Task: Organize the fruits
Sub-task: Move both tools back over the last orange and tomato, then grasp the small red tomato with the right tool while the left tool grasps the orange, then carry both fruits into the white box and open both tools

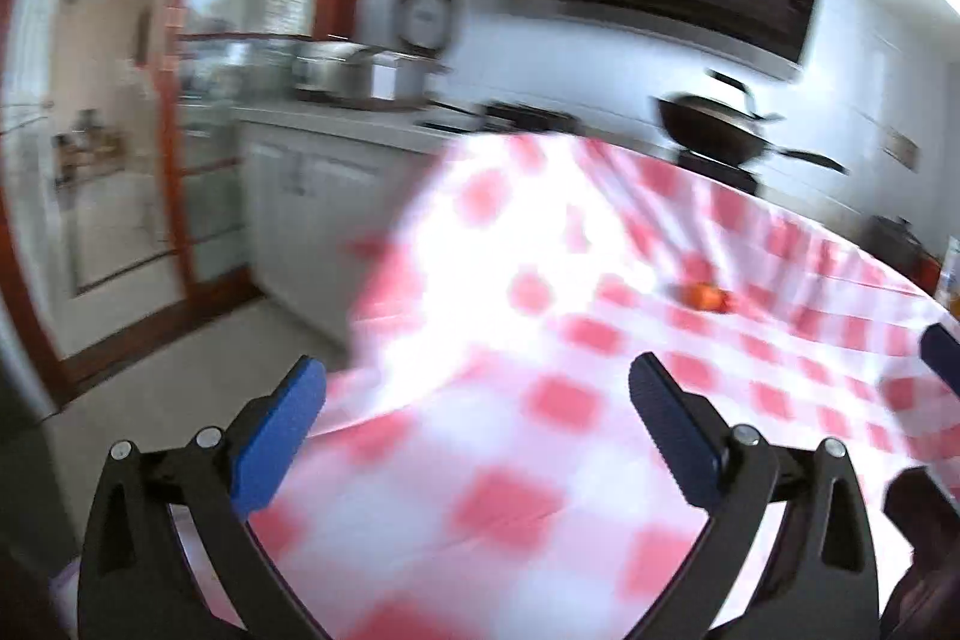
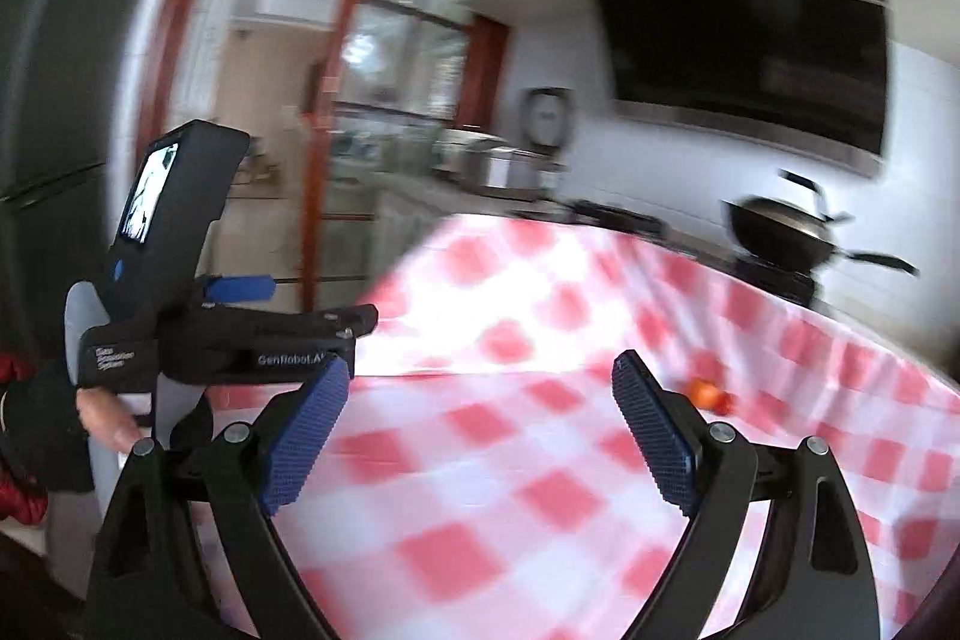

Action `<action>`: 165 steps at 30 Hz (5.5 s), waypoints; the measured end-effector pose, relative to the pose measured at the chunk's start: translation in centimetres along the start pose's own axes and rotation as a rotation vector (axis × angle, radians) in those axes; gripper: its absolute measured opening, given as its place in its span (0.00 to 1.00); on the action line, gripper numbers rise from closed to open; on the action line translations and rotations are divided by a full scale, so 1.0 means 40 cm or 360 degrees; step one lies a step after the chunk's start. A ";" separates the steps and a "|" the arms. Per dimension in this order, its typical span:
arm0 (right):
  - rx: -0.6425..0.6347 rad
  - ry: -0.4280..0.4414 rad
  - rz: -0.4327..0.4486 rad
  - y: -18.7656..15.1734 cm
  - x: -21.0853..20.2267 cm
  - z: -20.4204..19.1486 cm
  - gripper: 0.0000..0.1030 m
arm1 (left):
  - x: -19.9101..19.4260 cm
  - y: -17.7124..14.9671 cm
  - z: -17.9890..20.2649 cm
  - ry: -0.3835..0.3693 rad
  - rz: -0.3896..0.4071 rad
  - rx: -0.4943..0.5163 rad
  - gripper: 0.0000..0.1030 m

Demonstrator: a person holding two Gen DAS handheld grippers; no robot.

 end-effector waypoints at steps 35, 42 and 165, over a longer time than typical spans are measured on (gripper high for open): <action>0.1014 -0.0425 -0.0409 -0.376 0.218 0.563 0.84 | 0.588 0.000 0.444 -0.0381 -0.0305 -0.0236 0.98; 0.0977 -0.0523 -0.0584 -0.401 0.406 0.669 0.84 | 0.642 -0.030 0.382 -0.0298 -0.0473 -0.0364 0.98; 0.0965 0.0045 -0.0315 -0.211 0.098 0.100 0.31 | -0.071 -0.145 -0.071 -0.0162 -0.0128 -0.0020 0.44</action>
Point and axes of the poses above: each gripper's, at about its wrist camera, not at the fingertips, and x roughly the way its jaws point, z to its right, y to its top, the point moved 9 cm from there along x, roughly the way its jaws point
